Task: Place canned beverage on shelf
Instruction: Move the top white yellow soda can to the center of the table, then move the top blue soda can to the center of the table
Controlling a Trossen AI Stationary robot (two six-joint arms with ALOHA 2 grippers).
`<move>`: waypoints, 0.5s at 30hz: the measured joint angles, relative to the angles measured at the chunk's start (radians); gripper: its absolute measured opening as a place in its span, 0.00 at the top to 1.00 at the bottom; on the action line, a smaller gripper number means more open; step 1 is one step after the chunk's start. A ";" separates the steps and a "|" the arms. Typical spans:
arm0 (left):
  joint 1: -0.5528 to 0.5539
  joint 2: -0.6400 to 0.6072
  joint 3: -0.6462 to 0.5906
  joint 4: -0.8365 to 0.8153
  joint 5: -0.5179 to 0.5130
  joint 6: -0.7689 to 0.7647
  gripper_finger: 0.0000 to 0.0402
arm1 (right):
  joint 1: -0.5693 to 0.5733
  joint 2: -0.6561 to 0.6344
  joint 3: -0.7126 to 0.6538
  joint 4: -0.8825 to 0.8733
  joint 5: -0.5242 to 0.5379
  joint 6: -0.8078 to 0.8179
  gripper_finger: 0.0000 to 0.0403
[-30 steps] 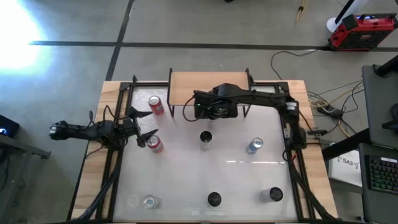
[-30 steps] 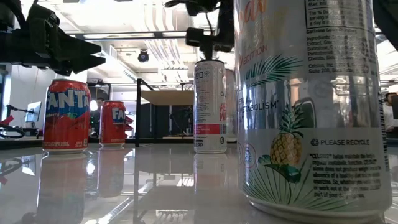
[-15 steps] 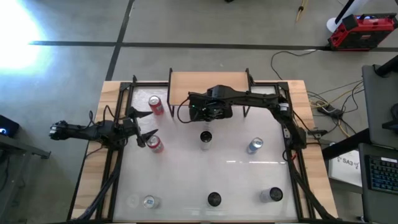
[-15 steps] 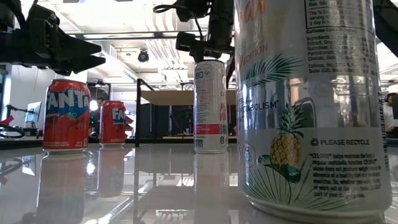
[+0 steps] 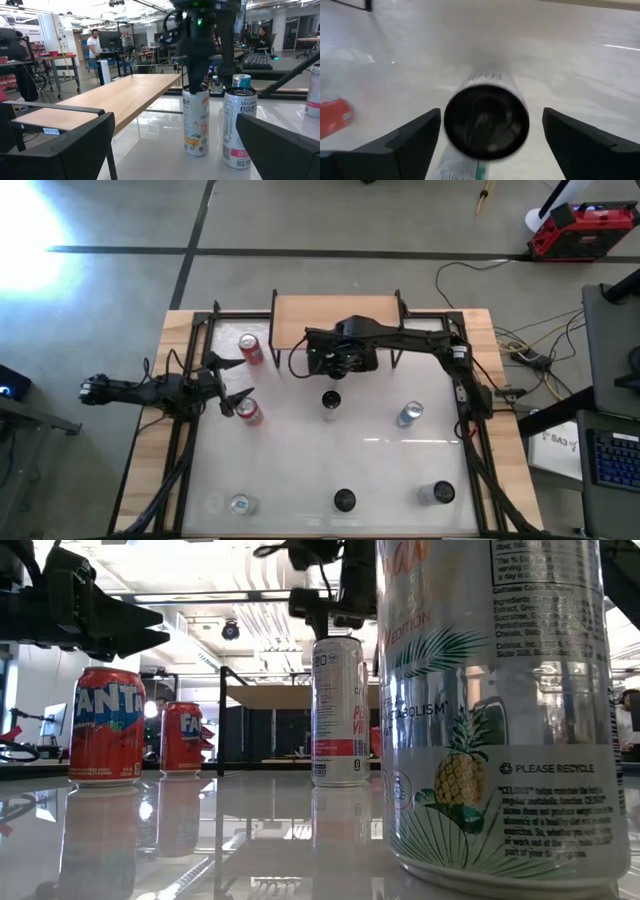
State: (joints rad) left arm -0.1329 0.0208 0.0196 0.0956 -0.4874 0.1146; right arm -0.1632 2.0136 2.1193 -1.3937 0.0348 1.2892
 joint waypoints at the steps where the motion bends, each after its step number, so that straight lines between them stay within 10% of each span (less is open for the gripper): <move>1: 0.000 0.000 0.000 0.000 0.000 0.000 0.00 | 0.004 -0.009 0.000 0.000 0.000 0.002 0.15; 15: 0.000 0.000 0.000 0.000 0.000 0.000 0.00 | 0.137 -0.299 -0.151 -0.184 0.120 0.333 0.10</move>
State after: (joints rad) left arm -0.1329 0.0211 0.0196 0.0960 -0.4877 0.1146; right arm -0.0258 1.7145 1.9683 -1.5778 0.1545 1.6219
